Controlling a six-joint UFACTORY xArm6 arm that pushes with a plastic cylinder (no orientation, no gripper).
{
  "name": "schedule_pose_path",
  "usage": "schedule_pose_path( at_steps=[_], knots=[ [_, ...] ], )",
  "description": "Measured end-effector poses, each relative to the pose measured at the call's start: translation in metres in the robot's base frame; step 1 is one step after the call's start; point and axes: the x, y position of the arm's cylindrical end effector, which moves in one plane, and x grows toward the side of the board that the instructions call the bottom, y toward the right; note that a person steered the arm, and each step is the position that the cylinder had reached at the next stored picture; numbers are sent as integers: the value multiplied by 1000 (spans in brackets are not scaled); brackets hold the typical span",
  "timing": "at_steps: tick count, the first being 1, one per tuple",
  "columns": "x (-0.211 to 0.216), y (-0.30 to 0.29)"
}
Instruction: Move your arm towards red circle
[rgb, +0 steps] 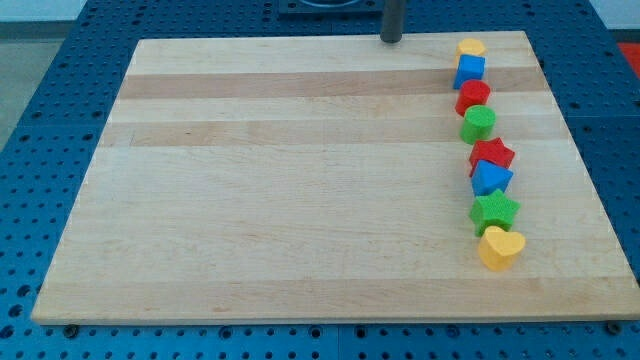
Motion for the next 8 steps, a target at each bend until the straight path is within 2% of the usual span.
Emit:
schedule_pose_path(
  at_steps=[1, 2, 3, 4, 6, 8],
  knots=[
    [0, 0],
    [0, 31],
    [0, 99],
    [-1, 124],
    [66, 206],
    [199, 236]
  ],
)
